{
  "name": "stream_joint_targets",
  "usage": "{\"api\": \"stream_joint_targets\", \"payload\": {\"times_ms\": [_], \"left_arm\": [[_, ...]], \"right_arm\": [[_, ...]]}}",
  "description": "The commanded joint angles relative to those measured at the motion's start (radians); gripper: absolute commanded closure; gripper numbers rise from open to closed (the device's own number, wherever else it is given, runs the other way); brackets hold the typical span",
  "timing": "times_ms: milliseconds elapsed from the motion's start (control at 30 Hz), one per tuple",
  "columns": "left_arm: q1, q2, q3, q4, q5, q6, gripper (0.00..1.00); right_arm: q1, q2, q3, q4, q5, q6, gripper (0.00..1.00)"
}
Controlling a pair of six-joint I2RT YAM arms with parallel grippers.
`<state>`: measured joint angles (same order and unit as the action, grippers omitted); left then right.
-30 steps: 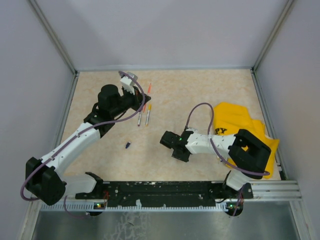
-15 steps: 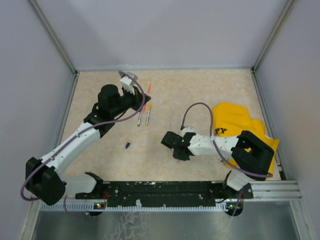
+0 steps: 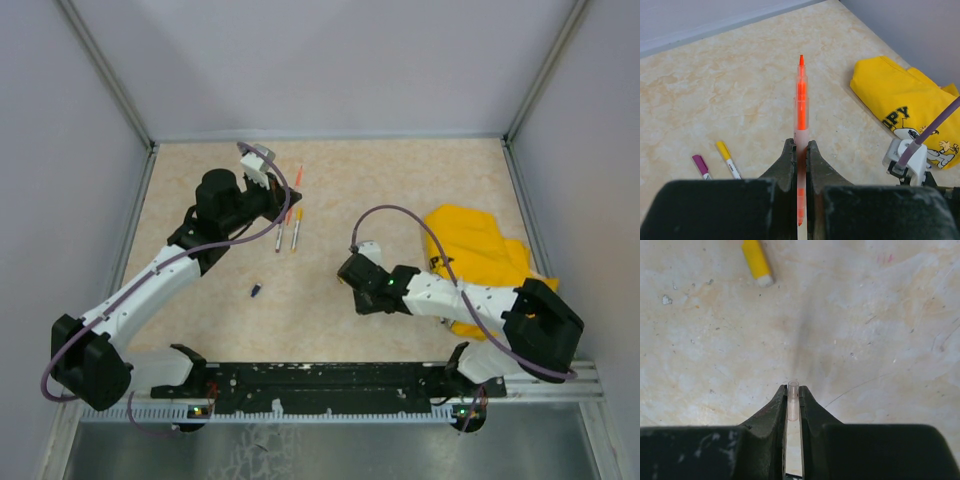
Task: Insert the pens into the pen caps
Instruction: Move the pen cap to the center of the board.
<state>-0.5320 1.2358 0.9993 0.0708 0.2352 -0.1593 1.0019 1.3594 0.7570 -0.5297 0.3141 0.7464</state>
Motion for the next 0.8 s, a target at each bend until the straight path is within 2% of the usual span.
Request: {"api": "stream_joint_targets", "payload": {"times_ms": [0,133,367,667,767], "left_arm": [[0.004,-0.014,-0.008,0.015,-0.004,0.007,1.0],[0.003,-0.014,-0.008,0.014,-0.005,0.008,1.0],[0.004,-0.011,-0.008,0.016,-0.003,0.007,1.0],[0.003,-0.01,-0.007,0.015,-0.005,0.008,1.0],[0.003,-0.009,-0.007,0.015,-0.004,0.007,1.0]], "right_arm": [[-0.087,-0.05,-0.021,0.027,-0.083,-0.181,0.93],[-0.135,-0.031,-0.036,0.041,-0.166,-0.226,0.93],[-0.14,0.045,-0.026,0.043,-0.21,-0.23,0.92],[-0.141,0.082,-0.006,0.019,-0.193,-0.234,0.73],[-0.141,0.083,-0.001,0.011,-0.184,-0.23,0.69]]}}
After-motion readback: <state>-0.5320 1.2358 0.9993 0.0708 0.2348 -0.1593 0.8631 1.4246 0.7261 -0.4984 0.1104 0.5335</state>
